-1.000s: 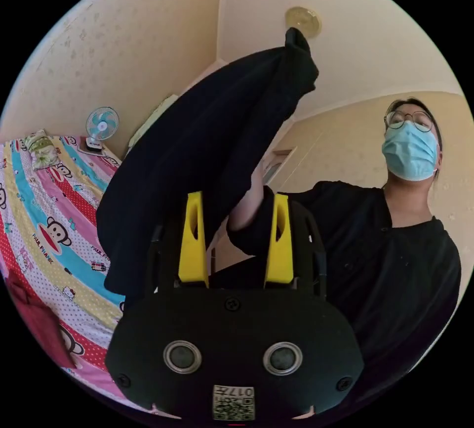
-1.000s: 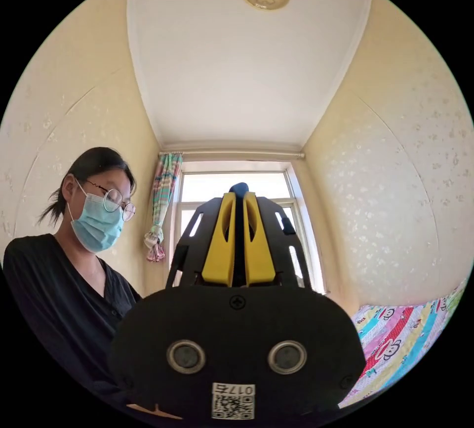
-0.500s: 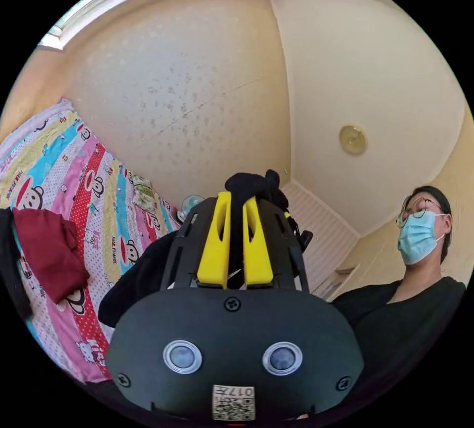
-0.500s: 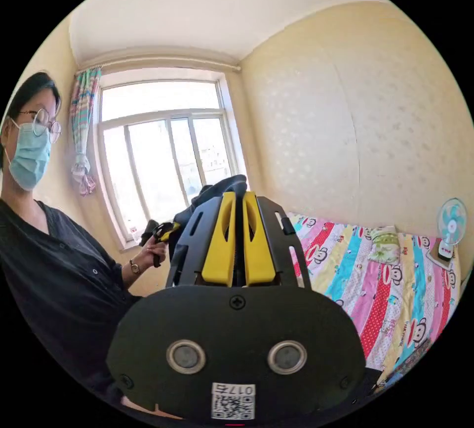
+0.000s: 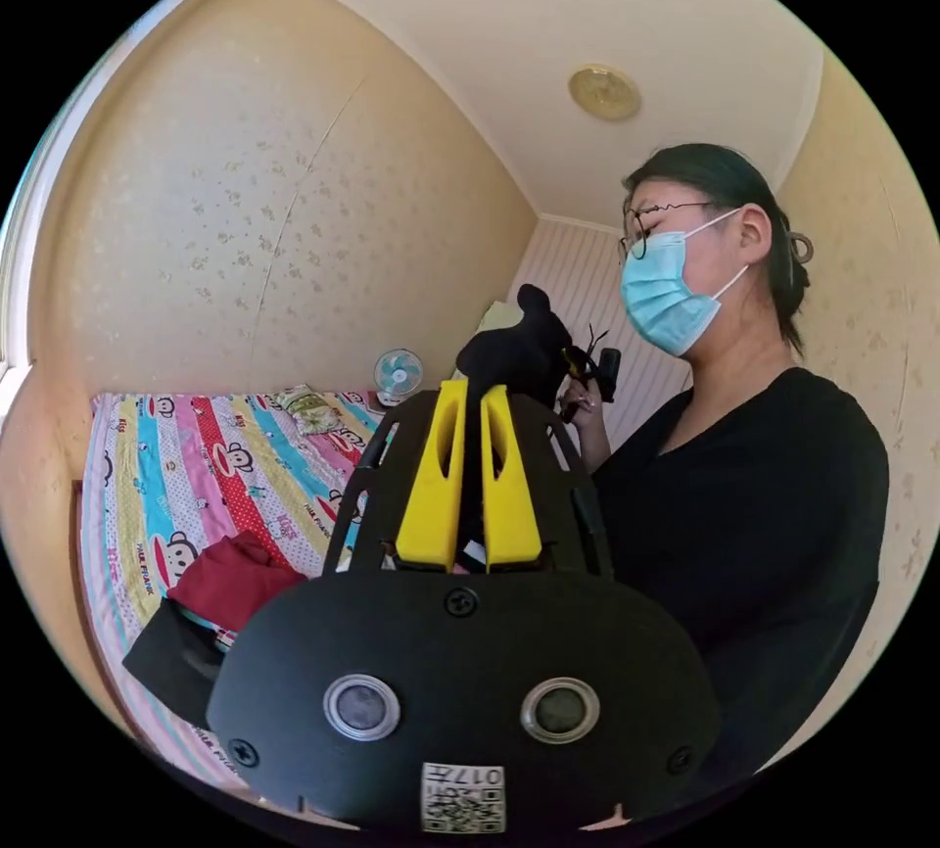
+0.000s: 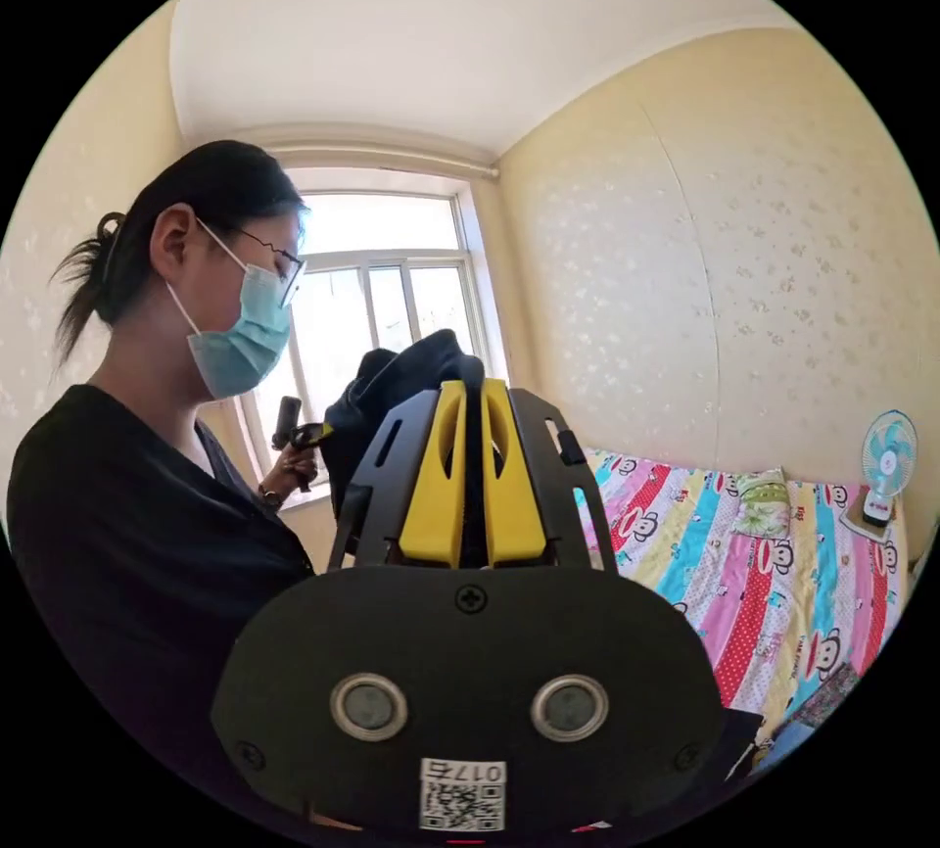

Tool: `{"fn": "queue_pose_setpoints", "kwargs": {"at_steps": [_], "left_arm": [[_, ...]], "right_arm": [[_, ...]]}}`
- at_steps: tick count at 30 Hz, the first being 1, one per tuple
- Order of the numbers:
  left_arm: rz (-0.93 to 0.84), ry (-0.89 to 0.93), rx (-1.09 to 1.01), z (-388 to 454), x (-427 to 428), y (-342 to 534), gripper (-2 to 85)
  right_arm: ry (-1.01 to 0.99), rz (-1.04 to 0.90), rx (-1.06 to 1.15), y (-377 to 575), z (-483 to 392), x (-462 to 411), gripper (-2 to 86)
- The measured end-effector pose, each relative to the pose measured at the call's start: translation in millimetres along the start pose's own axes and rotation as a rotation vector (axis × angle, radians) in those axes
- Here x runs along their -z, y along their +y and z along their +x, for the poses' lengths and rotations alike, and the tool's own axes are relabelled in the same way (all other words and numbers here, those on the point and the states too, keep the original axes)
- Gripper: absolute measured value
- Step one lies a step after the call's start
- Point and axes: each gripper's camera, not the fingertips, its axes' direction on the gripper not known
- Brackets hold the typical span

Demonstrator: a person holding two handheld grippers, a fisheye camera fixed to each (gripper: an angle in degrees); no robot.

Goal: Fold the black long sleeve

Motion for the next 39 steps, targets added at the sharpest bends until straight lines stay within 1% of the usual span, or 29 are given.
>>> {"fn": "queue_pose_setpoints", "kwargs": {"at_steps": [1, 3, 4, 5, 6, 7, 8, 9, 10, 11, 12, 13, 14, 15, 18, 19, 21, 22, 24, 25, 26, 30, 31, 34, 36, 37, 38, 39], "left_arm": [[-0.018, -0.013, 0.01, -6.2, -2.1, -11.8, 0.9], [-0.082, -0.083, 0.068, -47.5, -19.5, -49.5, 0.6], [-0.102, -0.095, 0.078, -61.8, -26.0, -56.1, 0.5], [-0.15, -0.113, 0.116, -99.3, -42.6, -66.4, 0.5], [-0.202, -0.121, 0.178, -147.2, -63.6, -70.3, 0.5], [-0.234, -0.13, 0.219, -174.6, -76.3, -69.1, 0.6], [-0.314, -0.153, 0.321, -234.3, -104.0, -59.4, 0.7], [-0.382, -0.186, 0.45, -298.8, -130.3, -39.4, 0.9], [-0.401, -0.197, 0.517, -329.8, -141.5, -26.7, 1.1], [-0.42, -0.201, 0.649, -386.8, -160.5, -0.5, 1.4], [-0.427, -0.21, 0.732, -433.0, -175.0, 21.5, 2.1], [-0.44, -0.237, 0.742, -452.7, -181.3, 30.8, 2.5], [-0.49, -0.328, 0.769, -486.3, -189.2, 50.0, 4.1], [-0.521, -0.416, 0.857, -512.0, -187.2, 71.4, 6.9], [-0.464, -0.413, 0.934, -519.1, -161.5, 122.9, 12.2], [-0.468, -0.418, 0.94, -513.2, -156.0, 134.9, 12.4], [-0.546, -0.417, 0.971, -475.9, -141.9, 183.5, 13.4], [-0.581, -0.419, 0.969, -464.8, -140.1, 193.7, 13.7], [-0.744, -0.51, 0.965, -428.7, -128.7, 224.5, 16.6], [-0.771, -0.547, 0.983, -423.1, -121.9, 230.4, 17.2], [-0.772, -0.586, 1.036, -414.1, -103.9, 240.2, 17.7], [-0.653, -0.553, 1.248, -391.0, -32.9, 270.4, 16.4], [-0.642, -0.545, 1.268, -388.2, -24.2, 273.5, 16.4], [-0.609, -0.451, 1.307, -384.0, 6.6, 279.7, 16.4], [-0.677, -0.362, 1.305, -398.6, 10.7, 286.1, 14.6], [-0.693, -0.334, 1.312, -404.2, 10.1, 289.0, 13.2], [-0.692, -0.225, 1.345, -417.2, 10.1, 293.7, 10.3], [-0.685, -0.144, 1.391, -429.9, 18.2, 291.0, 7.5]], "right_arm": [[0.051, -0.044, 0.002, -10.5, 12.4, -20.5, 2.8], [0.123, -0.137, -0.011, -19.6, 42.1, -61.1, 2.9], [0.175, -0.234, -0.011, -19.4, 69.9, -97.3, 2.9], [0.207, -0.34, -0.023, -12.0, 104.4, -138.3, 3.0], [0.213, -0.4, -0.033, -4.8, 124.2, -161.2, 3.1], [0.214, -0.509, -0.069, 16.9, 167.8, -208.3, 3.2], [0.195, -0.595, -0.122, 49.2, 215.2, -255.7, 3.3], [0.175, -0.631, -0.181, 67.5, 240.3, -278.2, 3.4], [0.131, -0.676, -0.341, 107.2, 290.5, -320.3, 3.6], [0.109, -0.698, -0.443, 149.0, 331.1, -359.0, 3.8], [0.121, -0.715, -0.463, 169.8, 347.4, -377.0, 4.0], [0.21, -0.759, -0.505, 208.8, 374.4, -406.1, 4.3], [0.303, -0.796, -0.556, 243.8, 393.1, -425.3, 4.9], [0.325, -0.804, -0.578, 258.7, 397.9, -430.9, 5.2], [0.287, -0.8, -0.647, 329.8, 389.4, -436.7, 7.0], [0.274, -0.849, -0.677, 364.2, 378.3, -433.9, 7.3], [0.273, -0.94, -0.729, 414.1, 358.2, -423.6, 7.5], [0.284, -0.979, -0.764, 441.1, 343.8, -411.9, 7.5], [0.3, -0.997, -0.819, 468.4, 324.6, -391.6, 7.5], [0.311, -0.997, -0.848, 478.0, 315.5, -379.3, 7.4], [0.33, -0.994, -0.873, 483.2, 309.0, -368.8, 7.3], [0.403, -1.042, -0.855, 490.1, 301.4, -357.2, 7.1], [0.398, -1.047, -0.871, 492.0, 303.8, -357.7, 7.0], [0.253, -0.998, -0.882, 486.8, 304.4, -369.0, 7.1], [0.159, -1.004, -0.85, 481.1, 298.9, -383.1, 7.6], [0.042, -1.011, -0.828, 477.4, 293.1, -395.2, 8.3], [-0.2, -1.042, -0.786, 473.6, 282.5, -412.5, 9.6], [-0.334, -1.067, -0.76, 471.5, 275.2, -421.0, 10.2]]}}
